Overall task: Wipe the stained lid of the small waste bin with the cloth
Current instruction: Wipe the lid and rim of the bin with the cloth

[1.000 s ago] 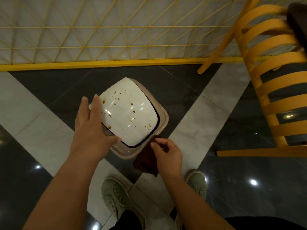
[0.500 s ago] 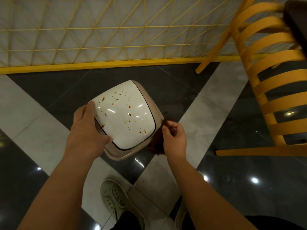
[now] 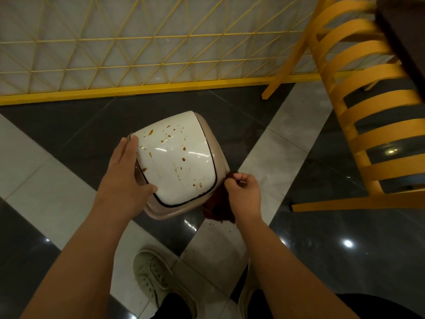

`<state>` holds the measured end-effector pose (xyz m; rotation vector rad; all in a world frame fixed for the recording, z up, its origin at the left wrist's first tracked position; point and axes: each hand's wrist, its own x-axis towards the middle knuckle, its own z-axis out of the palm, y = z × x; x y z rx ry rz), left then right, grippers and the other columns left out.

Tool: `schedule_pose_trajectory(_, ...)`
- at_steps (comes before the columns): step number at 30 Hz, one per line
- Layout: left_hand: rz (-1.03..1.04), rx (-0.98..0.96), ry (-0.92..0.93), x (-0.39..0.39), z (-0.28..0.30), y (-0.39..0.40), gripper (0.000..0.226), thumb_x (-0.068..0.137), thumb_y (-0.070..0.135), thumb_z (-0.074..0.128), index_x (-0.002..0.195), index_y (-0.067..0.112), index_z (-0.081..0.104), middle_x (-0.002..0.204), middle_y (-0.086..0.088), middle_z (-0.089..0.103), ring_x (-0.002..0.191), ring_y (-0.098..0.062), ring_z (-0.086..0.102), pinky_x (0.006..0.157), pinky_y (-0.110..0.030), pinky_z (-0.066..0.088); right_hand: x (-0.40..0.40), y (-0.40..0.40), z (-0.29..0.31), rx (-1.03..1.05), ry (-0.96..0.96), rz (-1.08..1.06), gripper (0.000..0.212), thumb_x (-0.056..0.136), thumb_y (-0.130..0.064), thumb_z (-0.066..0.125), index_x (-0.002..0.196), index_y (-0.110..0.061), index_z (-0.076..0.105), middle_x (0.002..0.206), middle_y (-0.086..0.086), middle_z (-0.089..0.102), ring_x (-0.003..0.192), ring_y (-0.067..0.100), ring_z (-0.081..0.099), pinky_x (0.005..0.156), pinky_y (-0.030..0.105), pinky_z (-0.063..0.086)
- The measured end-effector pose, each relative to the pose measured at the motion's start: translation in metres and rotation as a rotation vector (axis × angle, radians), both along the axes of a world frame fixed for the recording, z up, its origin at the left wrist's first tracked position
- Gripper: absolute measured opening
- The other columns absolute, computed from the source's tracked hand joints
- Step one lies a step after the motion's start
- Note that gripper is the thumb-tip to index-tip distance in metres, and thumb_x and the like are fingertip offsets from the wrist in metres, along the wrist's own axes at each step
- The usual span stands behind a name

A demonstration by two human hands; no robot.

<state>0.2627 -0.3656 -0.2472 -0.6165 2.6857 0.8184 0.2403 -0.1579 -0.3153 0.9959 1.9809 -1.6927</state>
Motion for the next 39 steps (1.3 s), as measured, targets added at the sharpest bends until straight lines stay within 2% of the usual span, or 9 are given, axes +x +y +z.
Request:
schedule_pose_trajectory(5, 0.0, -0.001, 0.01, -0.001, 0.0, 0.005, 0.113, 0.072, 0.006, 0.079, 0.152, 0.029, 0.002, 0.16, 0.005, -0.002, 0.146, -0.02, 0.012, 0.114, -0.043, 0.022, -0.023, 0.007, -0.001, 0.024, -0.006, 0.075, 0.005, 0.089, -0.023, 0.062, 0.095, -0.024, 0.062, 0.096, 0.0, 0.064, 0.09, 0.017, 0.061, 0.079, 0.032, 0.053)
schedule_pose_trajectory(13, -0.016, -0.014, 0.014, -0.006, -0.004, 0.001, 0.118, 0.072, 0.002, 0.077, 0.151, 0.037, -0.004, 0.161, 0.006, -0.004, 0.146, -0.024, 0.013, 0.112, -0.05, 0.023, -0.009, 0.008, 0.001, 0.008, 0.009, 0.136, 0.003, 0.091, -0.029, 0.06, 0.094, -0.028, 0.061, 0.095, -0.002, 0.066, 0.091, 0.019, 0.064, 0.083, 0.041, 0.057)
schedule_pose_trajectory(16, 0.008, -0.036, -0.019, -0.005, -0.005, 0.007, 0.124, 0.07, 0.002, 0.078, 0.147, 0.042, -0.011, 0.16, 0.004, -0.011, 0.146, -0.029, 0.01, 0.112, -0.056, 0.024, 0.024, 0.002, -0.004, -0.032, 0.031, 0.043, 0.005, 0.091, -0.022, 0.06, 0.096, -0.024, 0.06, 0.095, -0.002, 0.066, 0.089, 0.014, 0.064, 0.074, 0.027, 0.055)
schedule_pose_trajectory(18, -0.035, -0.175, -0.018, -0.005, -0.003, 0.009, 0.128, 0.066, 0.014, 0.083, 0.147, 0.038, -0.013, 0.159, 0.001, -0.014, 0.147, -0.032, 0.001, 0.115, -0.057, 0.015, 0.041, -0.005, -0.007, -0.041, 0.046, -0.027, 0.008, 0.091, -0.019, 0.06, 0.097, -0.024, 0.06, 0.096, -0.004, 0.067, 0.088, 0.01, 0.063, 0.071, 0.02, 0.052)
schedule_pose_trajectory(23, -0.31, -0.441, 0.025, -0.007, 0.006, 0.031, 0.127, 0.062, 0.049, 0.08, 0.149, 0.034, -0.011, 0.158, 0.001, -0.019, 0.145, -0.025, -0.02, 0.111, -0.055, -0.013, 0.064, -0.012, -0.007, -0.06, 0.09, -0.049, 0.01, 0.091, -0.017, 0.061, 0.097, -0.026, 0.061, 0.096, -0.008, 0.067, 0.09, 0.007, 0.064, 0.078, 0.022, 0.055)
schedule_pose_trajectory(31, -0.347, -0.521, 0.022, -0.017, 0.002, 0.051, 0.111, 0.063, 0.056, 0.076, 0.148, 0.039, 0.007, 0.159, 0.008, 0.008, 0.148, -0.018, 0.001, 0.104, -0.062, -0.02, 0.048, -0.006, 0.0, 0.014, 0.147, 0.074, 0.016, 0.09, -0.013, 0.062, 0.088, -0.029, 0.06, 0.088, -0.011, 0.065, 0.082, 0.001, 0.062, 0.062, 0.01, 0.047)
schedule_pose_trajectory(33, -0.345, -0.515, 0.017, -0.017, 0.002, 0.052, 0.11, 0.064, 0.055, 0.076, 0.148, 0.039, 0.007, 0.159, 0.008, 0.007, 0.148, -0.018, 0.001, 0.104, -0.062, -0.02, 0.022, -0.005, 0.003, 0.059, 0.157, 0.125, 0.014, 0.091, -0.015, 0.061, 0.087, -0.029, 0.059, 0.088, -0.011, 0.064, 0.083, 0.005, 0.061, 0.065, 0.012, 0.045)
schedule_pose_trajectory(37, -0.354, -0.524, 0.011, -0.017, 0.001, 0.052, 0.109, 0.066, 0.057, 0.074, 0.148, 0.039, 0.003, 0.159, 0.008, 0.003, 0.148, -0.018, -0.001, 0.103, -0.061, -0.021, -0.039, -0.009, 0.007, 0.143, 0.154, 0.167, 0.011, 0.09, -0.025, 0.062, 0.085, -0.034, 0.06, 0.084, -0.012, 0.064, 0.079, 0.015, 0.066, 0.07, 0.041, 0.061)
schedule_pose_trajectory(39, -0.349, -0.531, 0.025, -0.018, 0.001, 0.052, 0.11, 0.066, 0.057, 0.074, 0.148, 0.039, 0.004, 0.159, 0.008, 0.005, 0.148, -0.018, 0.0, 0.103, -0.061, -0.022, -0.052, -0.014, 0.008, 0.165, 0.152, 0.179, 0.009, 0.091, -0.027, 0.061, 0.087, -0.035, 0.06, 0.084, -0.013, 0.063, 0.077, 0.016, 0.066, 0.069, 0.044, 0.061)
